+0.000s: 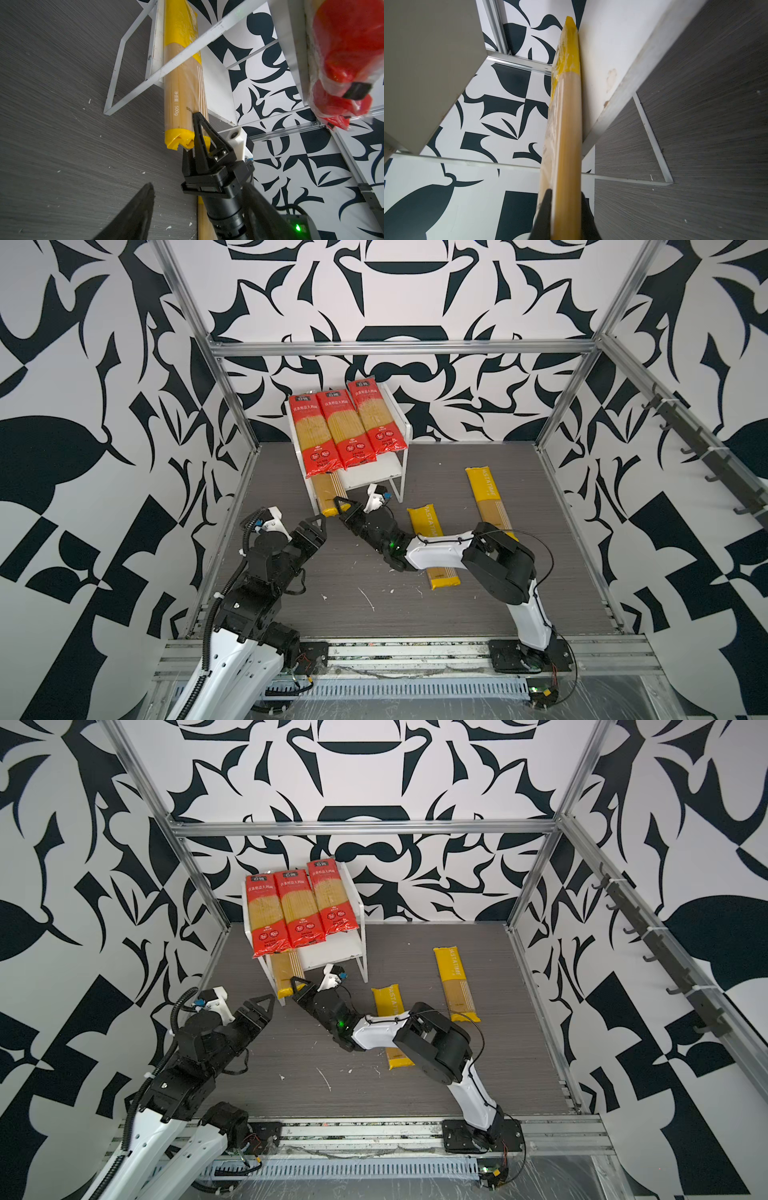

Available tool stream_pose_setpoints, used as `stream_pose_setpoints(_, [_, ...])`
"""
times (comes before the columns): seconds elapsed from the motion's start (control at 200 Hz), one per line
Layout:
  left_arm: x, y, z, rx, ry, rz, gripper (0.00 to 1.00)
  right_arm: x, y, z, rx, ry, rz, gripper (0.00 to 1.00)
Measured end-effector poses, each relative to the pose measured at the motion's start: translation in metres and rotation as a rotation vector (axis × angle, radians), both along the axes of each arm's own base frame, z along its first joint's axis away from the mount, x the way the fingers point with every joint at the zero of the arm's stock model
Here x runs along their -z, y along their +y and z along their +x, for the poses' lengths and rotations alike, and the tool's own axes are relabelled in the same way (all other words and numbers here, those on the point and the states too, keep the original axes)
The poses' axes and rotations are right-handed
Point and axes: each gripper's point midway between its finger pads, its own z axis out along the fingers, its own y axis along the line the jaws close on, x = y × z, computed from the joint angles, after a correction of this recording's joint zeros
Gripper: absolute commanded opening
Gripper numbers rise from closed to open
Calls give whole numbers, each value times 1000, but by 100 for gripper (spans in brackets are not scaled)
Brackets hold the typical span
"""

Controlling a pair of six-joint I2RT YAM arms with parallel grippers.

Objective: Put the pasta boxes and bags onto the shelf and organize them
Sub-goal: 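Push the yellow pack under the shelf's top with both grippers, then open both grippers and draw them back from the shelf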

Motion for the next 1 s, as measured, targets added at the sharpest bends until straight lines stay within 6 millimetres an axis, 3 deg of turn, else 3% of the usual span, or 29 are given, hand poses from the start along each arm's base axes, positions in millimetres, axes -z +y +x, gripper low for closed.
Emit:
stream_pose_setpoints(0.125, [0,0,0,3,0,-1,70,0,9,5,29,4,18,12])
stream_pose_setpoints(0.35, [-1,-2,1,9,-2,-4,70,0,12,9,40,7,13,58])
stream_pose_setpoints(0.46, [-2,-4,2,14,-7,-8,70,-2,5,4,23,19,6,73])
stream_pose_setpoints(0.555, [-2,-6,2,27,-8,-12,70,-3,-5,-5,8,29,-9,79])
stream_pose_setpoints(0.71, [-4,-12,3,57,-15,-25,69,-3,-19,-21,-34,44,-21,79])
stream_pose_setpoints(0.795, [-4,-18,2,86,-15,-28,69,10,-34,-33,-73,67,-85,81])
stream_pose_setpoints(0.895, [-2,-30,-1,139,-13,-12,69,31,-64,-54,-110,87,-307,88])
stream_pose_setpoints(1.0, [2,-53,-8,225,-16,33,70,23,-107,-68,-101,49,-579,96])
